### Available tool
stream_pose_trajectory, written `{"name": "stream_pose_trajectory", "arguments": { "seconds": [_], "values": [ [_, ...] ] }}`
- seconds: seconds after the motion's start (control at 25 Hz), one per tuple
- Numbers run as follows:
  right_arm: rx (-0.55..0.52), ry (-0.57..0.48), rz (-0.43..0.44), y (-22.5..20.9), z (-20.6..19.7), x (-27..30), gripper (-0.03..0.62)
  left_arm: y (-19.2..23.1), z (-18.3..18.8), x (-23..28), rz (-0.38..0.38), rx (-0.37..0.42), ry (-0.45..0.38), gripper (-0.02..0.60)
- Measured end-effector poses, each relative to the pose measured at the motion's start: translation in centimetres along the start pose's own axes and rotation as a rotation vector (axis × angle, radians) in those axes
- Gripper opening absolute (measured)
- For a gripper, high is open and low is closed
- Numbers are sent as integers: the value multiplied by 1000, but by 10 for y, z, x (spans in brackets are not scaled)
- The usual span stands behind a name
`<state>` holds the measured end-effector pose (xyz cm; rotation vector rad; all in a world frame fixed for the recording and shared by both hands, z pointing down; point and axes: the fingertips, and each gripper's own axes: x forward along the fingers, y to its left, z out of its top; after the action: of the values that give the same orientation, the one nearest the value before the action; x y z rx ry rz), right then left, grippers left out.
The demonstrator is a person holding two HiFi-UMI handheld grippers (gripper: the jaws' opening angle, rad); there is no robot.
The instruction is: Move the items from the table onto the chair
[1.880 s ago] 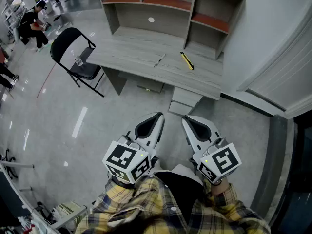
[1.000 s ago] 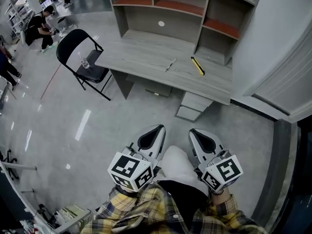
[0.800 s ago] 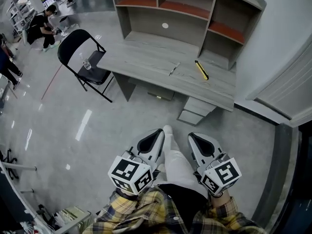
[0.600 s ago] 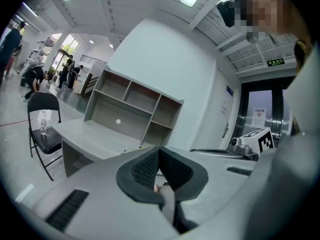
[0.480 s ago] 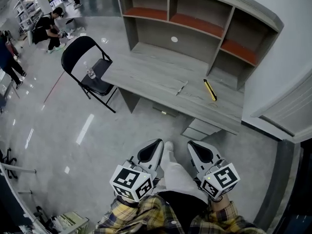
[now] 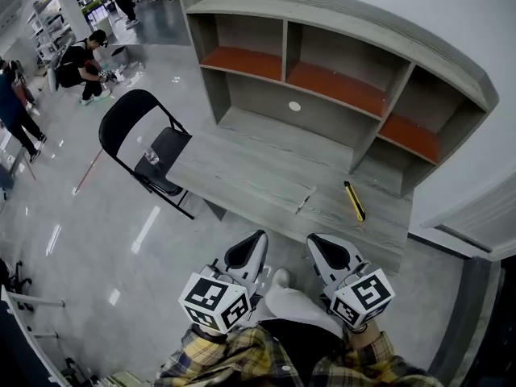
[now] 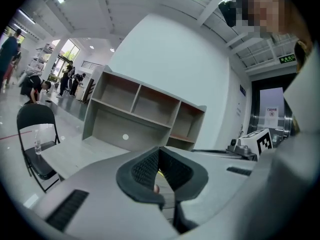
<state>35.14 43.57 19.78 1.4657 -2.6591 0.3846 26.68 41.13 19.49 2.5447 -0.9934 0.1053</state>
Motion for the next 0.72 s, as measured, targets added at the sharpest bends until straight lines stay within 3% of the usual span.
{"name": "stream_pose_trajectory", "arguments": {
  "seconds": [0.4, 0.72],
  "values": [
    [11, 23, -38, -55, 10, 44, 18, 38, 18, 67, -38, -15, 30, 5],
    [63, 21, -190, -76, 6, 64, 18, 59, 29, 105, -171, 4, 88, 5]
  ]
}}
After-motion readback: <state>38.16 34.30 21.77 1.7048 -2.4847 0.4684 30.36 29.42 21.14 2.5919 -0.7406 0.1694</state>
